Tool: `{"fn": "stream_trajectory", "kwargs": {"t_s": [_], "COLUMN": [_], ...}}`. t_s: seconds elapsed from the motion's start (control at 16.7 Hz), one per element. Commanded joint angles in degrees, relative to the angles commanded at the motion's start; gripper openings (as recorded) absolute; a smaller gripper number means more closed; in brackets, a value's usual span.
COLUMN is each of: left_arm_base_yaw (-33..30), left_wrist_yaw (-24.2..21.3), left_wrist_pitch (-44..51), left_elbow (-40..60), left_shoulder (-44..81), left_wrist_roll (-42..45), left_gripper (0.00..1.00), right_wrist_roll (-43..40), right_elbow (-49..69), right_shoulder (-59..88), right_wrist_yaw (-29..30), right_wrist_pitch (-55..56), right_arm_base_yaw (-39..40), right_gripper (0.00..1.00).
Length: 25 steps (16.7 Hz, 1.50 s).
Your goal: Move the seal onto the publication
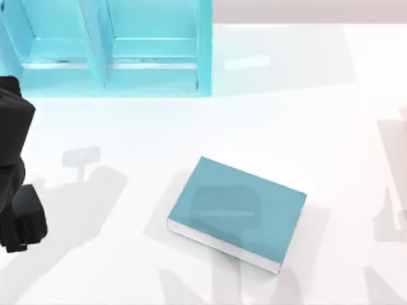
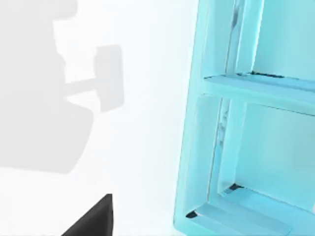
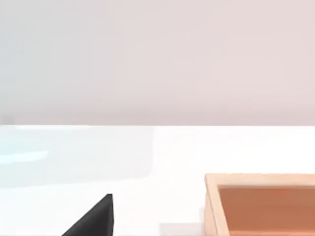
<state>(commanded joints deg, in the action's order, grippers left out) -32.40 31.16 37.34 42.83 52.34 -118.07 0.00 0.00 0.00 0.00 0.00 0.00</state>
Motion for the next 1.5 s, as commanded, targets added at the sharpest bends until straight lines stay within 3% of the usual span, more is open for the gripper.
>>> {"fn": "stream_trajectory", "kwargs": {"t_s": [0.42,0.78,1.08,1.5], "left_arm_base_yaw": [20.86,29.58,32.18,32.4], "left_wrist_yaw": [-16.97,-27.56,-30.89,-31.16], "left_wrist_pitch": [-22.78,-33.3,-36.92,-37.34], "left_elbow": [-17.24,-33.32,-41.79,-42.83], "left_shoulder": [-32.32,-47.2,-51.87,-52.34], "left_wrist_roll": [65.24,101.87,116.41,118.07], "left_gripper": [1.0,1.0,1.0,1.0], "right_wrist_roll": [0.0,0.0,0.0,0.0], "right_elbow": [0.0,0.0,0.0,0.0], "right_shoulder": [0.0,0.0,0.0,0.0], "right_wrist_yaw": [0.0,0.0,0.0,0.0], "right_wrist_pitch": [0.0,0.0,0.0,0.0], "right_arm_base_yaw": [0.0,0.0,0.0,0.0], "right_gripper": [1.0,1.0,1.0,1.0]}}
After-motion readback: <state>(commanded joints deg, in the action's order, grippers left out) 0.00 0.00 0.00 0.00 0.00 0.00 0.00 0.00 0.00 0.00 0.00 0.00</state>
